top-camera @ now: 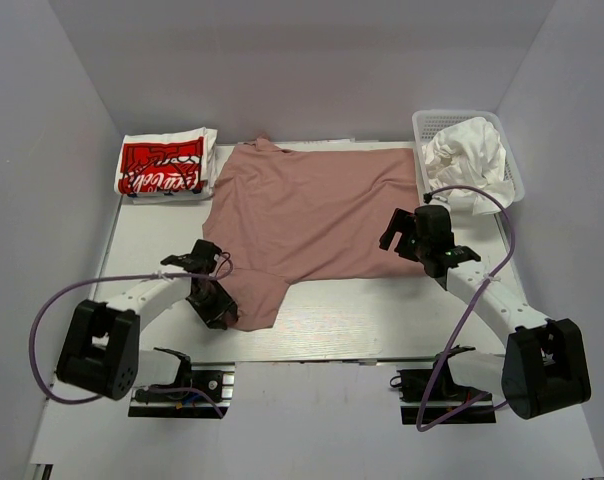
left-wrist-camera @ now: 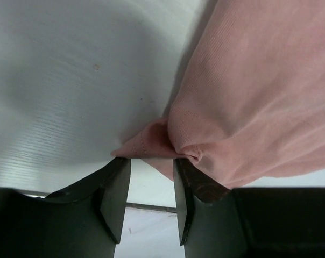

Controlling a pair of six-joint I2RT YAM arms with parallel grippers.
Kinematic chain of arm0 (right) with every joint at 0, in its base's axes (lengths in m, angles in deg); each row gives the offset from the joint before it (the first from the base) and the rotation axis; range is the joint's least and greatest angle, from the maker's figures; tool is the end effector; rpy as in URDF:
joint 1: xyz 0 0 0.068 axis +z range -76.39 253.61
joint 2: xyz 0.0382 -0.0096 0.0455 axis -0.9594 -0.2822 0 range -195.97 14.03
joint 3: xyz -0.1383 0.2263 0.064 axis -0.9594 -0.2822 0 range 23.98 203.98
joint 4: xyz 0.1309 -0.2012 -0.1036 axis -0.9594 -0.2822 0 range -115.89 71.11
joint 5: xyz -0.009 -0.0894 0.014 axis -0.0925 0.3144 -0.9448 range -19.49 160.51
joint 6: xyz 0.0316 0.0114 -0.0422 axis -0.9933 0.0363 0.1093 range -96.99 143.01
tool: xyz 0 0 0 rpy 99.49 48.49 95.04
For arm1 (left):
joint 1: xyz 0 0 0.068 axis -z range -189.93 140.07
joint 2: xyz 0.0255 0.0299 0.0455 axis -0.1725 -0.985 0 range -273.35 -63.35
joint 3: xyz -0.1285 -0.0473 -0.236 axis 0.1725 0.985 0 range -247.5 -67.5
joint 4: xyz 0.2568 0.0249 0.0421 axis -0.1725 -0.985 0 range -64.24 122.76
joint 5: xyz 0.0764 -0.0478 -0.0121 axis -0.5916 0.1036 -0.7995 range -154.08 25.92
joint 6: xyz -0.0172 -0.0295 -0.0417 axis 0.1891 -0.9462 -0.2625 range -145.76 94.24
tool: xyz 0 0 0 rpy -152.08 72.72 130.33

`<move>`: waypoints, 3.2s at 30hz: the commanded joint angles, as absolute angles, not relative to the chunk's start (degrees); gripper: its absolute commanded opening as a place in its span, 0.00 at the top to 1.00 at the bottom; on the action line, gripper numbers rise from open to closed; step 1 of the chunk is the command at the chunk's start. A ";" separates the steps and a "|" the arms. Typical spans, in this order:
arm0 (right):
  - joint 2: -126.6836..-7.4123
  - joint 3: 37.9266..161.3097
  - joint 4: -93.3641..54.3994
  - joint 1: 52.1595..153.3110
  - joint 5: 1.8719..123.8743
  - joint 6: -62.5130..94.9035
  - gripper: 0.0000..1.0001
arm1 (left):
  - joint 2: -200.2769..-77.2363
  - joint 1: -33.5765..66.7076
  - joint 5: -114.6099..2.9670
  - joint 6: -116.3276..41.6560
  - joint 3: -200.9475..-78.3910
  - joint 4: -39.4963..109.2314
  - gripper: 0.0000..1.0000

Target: Fold and stack the t-shirts

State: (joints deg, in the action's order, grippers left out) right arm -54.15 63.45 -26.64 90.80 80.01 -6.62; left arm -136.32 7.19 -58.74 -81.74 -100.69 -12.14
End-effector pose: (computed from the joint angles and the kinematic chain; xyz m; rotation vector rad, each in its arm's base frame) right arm 0.2437 0.0693 0.2286 0.3313 2.1857 0.2743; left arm 0.1705 -0.0560 0.1463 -1.0302 2.9407 -0.2029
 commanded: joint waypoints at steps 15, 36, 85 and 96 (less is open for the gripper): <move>-50.22 61.60 -33.37 90.13 84.48 -7.92 0.10 | -138.53 8.96 -59.08 -79.28 -102.30 -18.37 1.00; -53.03 54.66 -40.16 83.19 85.28 -14.17 0.29 | -125.05 10.54 -55.56 -82.80 -101.69 -30.61 1.00; -60.76 79.87 -46.84 80.82 79.56 -14.78 1.00 | -160.18 8.26 -65.12 -71.55 -157.36 -24.44 1.00; -74.55 94.29 -48.95 79.94 85.19 -12.15 1.00 | -174.70 1.32 -66.99 -71.03 -176.83 -27.44 1.00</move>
State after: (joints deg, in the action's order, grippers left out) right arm -73.14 90.94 -48.67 80.72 82.00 -13.07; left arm -175.62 2.71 -65.67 -71.99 -173.28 -27.03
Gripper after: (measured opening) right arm 0.015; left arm 0.025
